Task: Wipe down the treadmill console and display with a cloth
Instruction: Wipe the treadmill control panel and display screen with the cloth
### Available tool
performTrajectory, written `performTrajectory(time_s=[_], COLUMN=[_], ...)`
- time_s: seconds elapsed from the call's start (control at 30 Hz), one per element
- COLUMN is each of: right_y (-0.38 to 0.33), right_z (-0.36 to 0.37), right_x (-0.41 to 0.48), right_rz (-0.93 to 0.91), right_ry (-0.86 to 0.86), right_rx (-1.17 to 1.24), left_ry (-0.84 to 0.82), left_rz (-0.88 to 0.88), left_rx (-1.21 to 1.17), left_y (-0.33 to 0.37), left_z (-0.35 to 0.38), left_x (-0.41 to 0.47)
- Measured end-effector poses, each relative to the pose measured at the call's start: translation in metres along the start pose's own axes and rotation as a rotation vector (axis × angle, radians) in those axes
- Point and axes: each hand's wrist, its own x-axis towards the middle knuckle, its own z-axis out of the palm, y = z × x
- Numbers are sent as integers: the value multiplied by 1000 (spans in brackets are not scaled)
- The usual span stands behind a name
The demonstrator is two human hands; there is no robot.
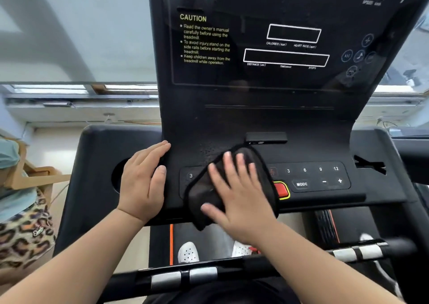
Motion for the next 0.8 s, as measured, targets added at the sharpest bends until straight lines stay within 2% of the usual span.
performTrajectory(time_s=[0.1, 0.2, 0.3, 0.43, 0.5, 0.67, 0.8], right_y=[7, -6, -22, -15, 8, 32, 1], right_z=[-7, -13, -11, -1, 2, -10, -18], right_x=[20, 48, 60, 27, 8, 18, 54], right_rz=[171, 165, 3, -291, -328, -85, -52], right_ry=[16, 43, 50, 10, -7, -42, 22], right_rx=[-42, -50, -48, -101, -165, -133, -98], left_ry=[28, 68, 77, 102, 109, 121, 147], left_rz=[-17, -38, -15, -72, -119, -167, -179], left_rx=[-14, 11, 29, -88, -183, -284, -293], left_y=[-2, -4, -5, -3, -3, -9, -10], left_z=[0, 0, 0, -2, -2, 0, 1], left_x=[-1, -1, 0, 1, 1, 0, 0])
